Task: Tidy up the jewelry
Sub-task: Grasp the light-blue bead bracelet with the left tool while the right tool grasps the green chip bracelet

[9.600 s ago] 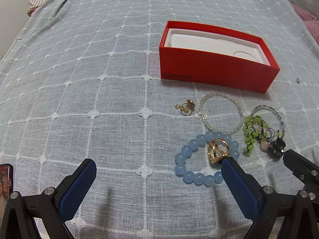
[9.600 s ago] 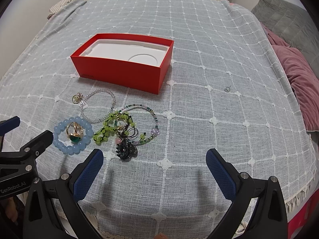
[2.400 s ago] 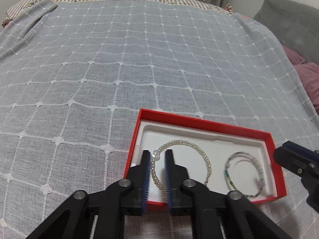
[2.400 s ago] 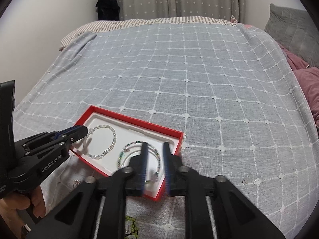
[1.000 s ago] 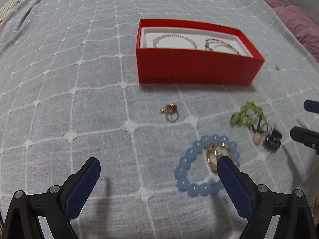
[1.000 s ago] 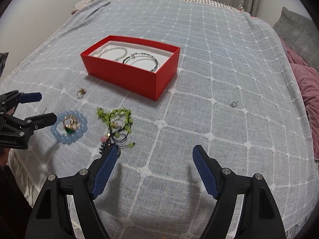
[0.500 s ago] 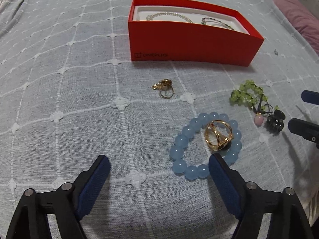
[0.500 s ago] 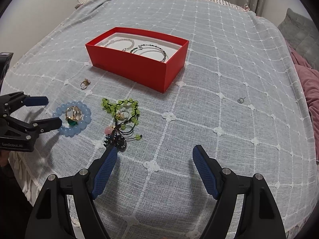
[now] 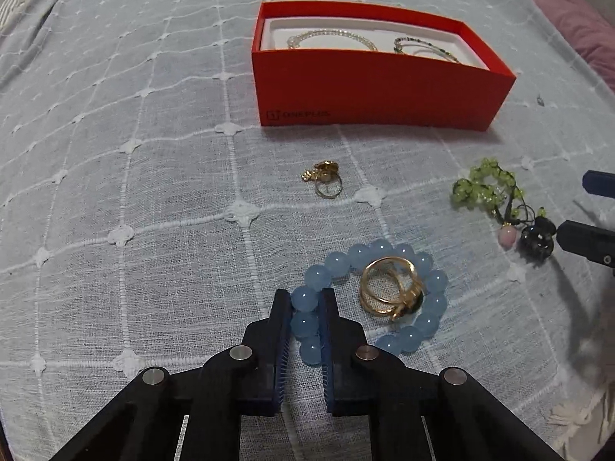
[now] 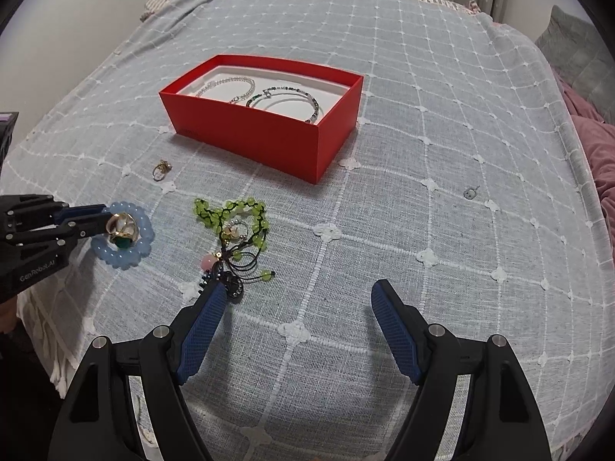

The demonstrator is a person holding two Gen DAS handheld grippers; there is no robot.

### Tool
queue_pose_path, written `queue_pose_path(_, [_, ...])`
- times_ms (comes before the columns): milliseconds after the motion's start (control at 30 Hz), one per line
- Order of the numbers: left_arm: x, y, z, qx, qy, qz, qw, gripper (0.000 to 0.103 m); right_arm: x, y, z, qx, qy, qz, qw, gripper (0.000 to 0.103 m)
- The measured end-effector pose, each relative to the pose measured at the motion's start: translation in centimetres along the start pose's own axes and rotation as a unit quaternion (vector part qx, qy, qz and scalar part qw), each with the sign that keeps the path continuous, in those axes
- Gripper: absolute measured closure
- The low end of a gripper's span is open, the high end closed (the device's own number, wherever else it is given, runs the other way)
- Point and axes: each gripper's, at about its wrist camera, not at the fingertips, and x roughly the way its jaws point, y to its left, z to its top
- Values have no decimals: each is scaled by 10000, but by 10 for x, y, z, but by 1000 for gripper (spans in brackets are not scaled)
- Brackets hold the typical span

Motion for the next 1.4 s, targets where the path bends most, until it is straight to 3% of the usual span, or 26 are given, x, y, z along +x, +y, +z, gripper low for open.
queue_pose_path(300, [-10, 5, 1, -90, -165, -4, 9998, 94, 6, -19, 15, 608, -58, 299, 9977, 24])
queue_pose_path(600, [-6, 3, 1, -78, -119, 27, 9999, 94, 26, -11, 26, 627, 44, 526, 9966, 60])
queue_pose_path(900, [-1, 6, 2, -111, -35, 47, 9999, 94, 38, 8, 30, 227, 65, 313, 9992, 77])
queue_pose_path(1133, [-1, 5, 2, -121, -30, 57, 9999, 94, 42, 22, 30, -131, 57, 193, 9997, 96])
queue_pose_path(1400, [-12, 5, 4, -148, -188, -9, 9997, 94, 29, 24, 30, -210, -69, 190, 9996, 98])
